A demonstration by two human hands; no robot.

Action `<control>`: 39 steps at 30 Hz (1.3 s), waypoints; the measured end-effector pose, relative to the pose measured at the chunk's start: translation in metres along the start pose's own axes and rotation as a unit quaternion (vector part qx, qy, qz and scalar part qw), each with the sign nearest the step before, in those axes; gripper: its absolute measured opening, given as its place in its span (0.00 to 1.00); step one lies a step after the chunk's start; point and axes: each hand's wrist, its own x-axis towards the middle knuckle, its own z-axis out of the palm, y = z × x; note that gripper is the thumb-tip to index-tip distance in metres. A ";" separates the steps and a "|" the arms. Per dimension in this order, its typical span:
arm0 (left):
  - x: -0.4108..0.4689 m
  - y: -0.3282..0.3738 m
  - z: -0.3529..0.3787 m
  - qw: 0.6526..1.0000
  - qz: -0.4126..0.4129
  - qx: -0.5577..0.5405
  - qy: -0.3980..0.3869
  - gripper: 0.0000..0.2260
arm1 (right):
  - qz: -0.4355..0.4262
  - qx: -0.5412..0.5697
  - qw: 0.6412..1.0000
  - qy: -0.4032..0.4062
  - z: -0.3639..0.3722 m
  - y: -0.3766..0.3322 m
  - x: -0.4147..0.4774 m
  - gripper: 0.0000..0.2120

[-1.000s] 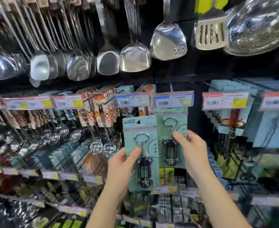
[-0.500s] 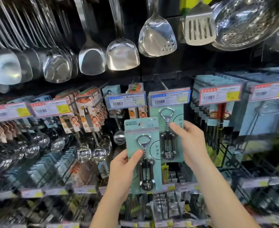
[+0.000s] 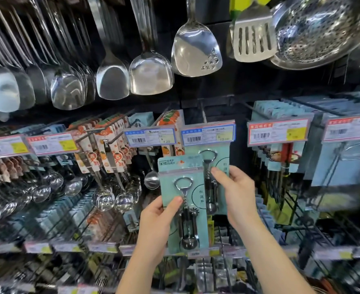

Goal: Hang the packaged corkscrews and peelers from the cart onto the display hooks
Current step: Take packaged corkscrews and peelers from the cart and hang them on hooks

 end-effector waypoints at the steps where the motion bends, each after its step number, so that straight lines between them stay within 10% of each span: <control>1: -0.001 0.000 0.001 1.000 0.003 0.000 0.002 0.10 | 0.012 0.017 1.000 -0.005 -0.001 0.001 -0.003 0.05; 20: 0.005 -0.003 0.015 1.000 -0.009 -0.015 0.009 0.09 | 0.098 -0.017 0.995 -0.029 0.013 0.006 0.105 0.08; 25: 0.007 -0.007 0.023 1.000 -0.015 -0.017 -0.006 0.08 | 0.087 -0.095 0.991 0.031 0.016 0.011 0.095 0.34; 33: 0.015 -0.002 0.031 1.000 0.019 -0.017 -0.015 0.09 | 0.145 0.063 0.962 -0.221 -0.017 -0.001 -0.008 0.16; 39: 0.018 -0.008 0.042 0.999 0.023 0.027 -0.028 0.12 | 0.060 0.057 0.989 -0.123 -0.021 0.001 -0.013 0.11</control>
